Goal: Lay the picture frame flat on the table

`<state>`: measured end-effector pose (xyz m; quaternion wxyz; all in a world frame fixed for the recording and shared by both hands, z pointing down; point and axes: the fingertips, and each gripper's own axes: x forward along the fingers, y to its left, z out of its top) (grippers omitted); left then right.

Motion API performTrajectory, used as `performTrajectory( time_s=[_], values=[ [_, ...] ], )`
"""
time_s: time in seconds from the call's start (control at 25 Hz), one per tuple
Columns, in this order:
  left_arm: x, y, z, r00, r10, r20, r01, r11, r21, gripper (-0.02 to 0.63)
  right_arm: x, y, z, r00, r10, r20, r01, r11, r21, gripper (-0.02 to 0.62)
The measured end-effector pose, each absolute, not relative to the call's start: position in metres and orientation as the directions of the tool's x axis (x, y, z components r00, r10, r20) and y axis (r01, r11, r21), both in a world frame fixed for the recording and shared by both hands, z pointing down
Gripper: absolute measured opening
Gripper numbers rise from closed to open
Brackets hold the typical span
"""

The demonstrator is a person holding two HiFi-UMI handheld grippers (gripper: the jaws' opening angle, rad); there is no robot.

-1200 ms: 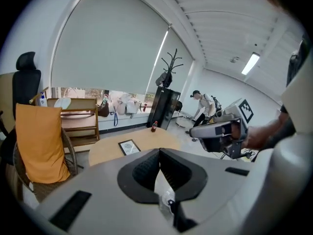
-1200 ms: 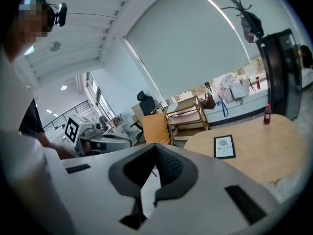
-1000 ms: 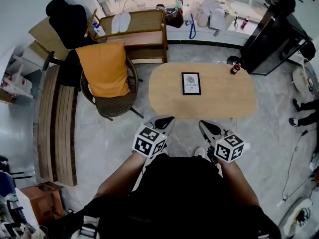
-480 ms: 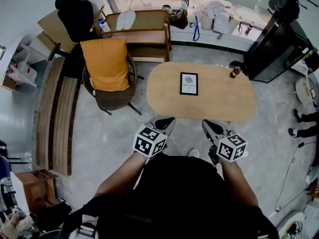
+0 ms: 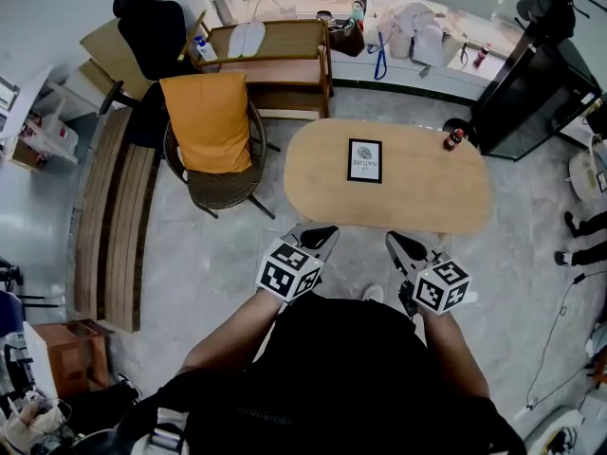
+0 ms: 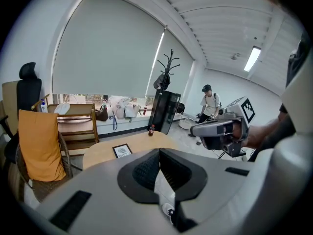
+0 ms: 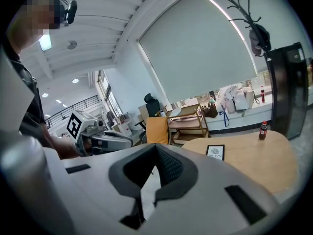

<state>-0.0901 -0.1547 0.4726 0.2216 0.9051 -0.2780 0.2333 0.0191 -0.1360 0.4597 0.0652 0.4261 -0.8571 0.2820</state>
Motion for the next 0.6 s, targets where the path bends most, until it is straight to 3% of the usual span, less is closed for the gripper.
performTrajectory(
  time_s=[0.6],
  values=[
    [-0.0915,-0.1525,0.4685,0.745,-0.381,0.548,-0.585,-0.768,0.261,0.005,0.0155,-0.1313,0.4663,-0.621,-0.693,0.367,-0.773,0.463,-0.434,0.002]
  ],
)
